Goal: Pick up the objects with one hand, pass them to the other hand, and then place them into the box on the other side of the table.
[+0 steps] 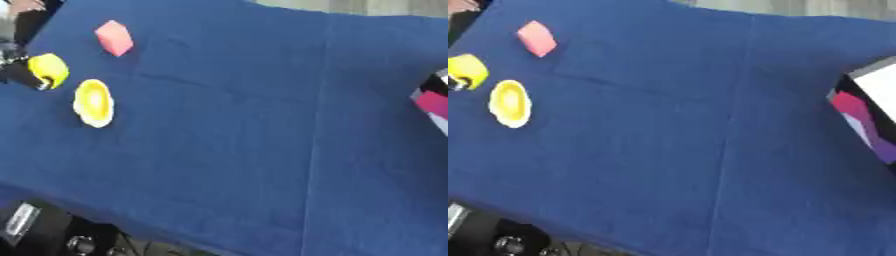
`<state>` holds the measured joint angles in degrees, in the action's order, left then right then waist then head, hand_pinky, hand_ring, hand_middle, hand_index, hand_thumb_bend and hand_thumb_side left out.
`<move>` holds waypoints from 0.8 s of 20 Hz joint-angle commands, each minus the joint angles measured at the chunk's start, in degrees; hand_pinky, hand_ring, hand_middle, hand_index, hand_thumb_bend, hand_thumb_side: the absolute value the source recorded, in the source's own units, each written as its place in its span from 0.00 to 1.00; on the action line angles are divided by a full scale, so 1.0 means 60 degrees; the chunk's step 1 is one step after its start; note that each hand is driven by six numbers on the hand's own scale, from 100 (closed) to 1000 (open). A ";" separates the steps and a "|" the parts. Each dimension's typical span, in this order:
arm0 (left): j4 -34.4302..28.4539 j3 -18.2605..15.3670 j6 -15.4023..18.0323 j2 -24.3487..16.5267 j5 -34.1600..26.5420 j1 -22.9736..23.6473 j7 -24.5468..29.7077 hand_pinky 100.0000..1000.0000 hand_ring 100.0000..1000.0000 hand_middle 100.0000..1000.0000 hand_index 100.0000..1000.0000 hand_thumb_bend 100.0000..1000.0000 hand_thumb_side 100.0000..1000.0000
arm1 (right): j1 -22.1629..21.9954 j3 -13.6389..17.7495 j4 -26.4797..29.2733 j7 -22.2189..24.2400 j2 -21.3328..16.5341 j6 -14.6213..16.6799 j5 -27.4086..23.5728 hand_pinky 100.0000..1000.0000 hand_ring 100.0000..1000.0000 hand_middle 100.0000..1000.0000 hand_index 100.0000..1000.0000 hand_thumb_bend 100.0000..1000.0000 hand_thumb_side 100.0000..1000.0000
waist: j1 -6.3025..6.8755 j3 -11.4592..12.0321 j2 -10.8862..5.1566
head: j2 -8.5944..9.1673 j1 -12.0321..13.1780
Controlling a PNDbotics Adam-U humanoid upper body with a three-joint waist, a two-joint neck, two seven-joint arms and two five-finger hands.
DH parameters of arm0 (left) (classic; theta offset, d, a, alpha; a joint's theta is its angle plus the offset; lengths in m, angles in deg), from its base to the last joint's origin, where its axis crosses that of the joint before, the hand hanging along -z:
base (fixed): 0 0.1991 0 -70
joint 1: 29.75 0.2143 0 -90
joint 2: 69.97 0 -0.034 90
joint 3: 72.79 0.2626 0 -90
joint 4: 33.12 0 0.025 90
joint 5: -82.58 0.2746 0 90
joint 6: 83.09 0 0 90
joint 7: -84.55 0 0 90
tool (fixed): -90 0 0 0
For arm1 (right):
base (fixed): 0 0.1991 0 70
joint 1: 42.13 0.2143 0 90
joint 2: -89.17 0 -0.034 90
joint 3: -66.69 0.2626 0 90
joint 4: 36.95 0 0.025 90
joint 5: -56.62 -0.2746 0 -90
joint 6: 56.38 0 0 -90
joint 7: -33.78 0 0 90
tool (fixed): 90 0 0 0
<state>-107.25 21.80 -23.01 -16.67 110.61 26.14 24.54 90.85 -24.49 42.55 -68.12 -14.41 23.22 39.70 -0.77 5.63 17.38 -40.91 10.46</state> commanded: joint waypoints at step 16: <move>-0.4040 0.0420 0.1082 0.0346 -0.2643 -0.0210 -0.2604 0.62 0.57 0.47 0.48 0.04 0.21 | 0.1763 -0.1351 0.1503 0.1892 0.0406 -0.0989 0.1968 0.86 0.91 0.81 0.92 0.43 0.35 | -0.0107 -0.0100 -0.0450 | 0.0145 -0.0890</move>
<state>-129.99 24.24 -17.59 -14.02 95.58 25.90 10.08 100.01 -32.01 49.84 -58.45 -11.55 18.09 49.34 -0.84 4.97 17.08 -40.64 5.44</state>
